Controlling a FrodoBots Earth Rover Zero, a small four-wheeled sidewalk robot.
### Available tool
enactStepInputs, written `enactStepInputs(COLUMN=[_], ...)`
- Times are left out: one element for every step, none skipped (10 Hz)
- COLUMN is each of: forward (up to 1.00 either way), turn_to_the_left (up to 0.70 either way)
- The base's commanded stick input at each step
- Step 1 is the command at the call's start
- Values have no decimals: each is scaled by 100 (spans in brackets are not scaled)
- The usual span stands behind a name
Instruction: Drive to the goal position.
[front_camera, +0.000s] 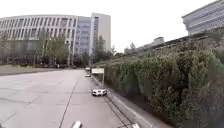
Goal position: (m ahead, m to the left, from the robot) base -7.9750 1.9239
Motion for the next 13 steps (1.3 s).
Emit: enactStepInputs(forward=[4,1,1,4,0,0,0,0,2,4,3,0,3], turn_to_the_left=[0,0,0,0,0,0,0,0,0,0,0,0,0])
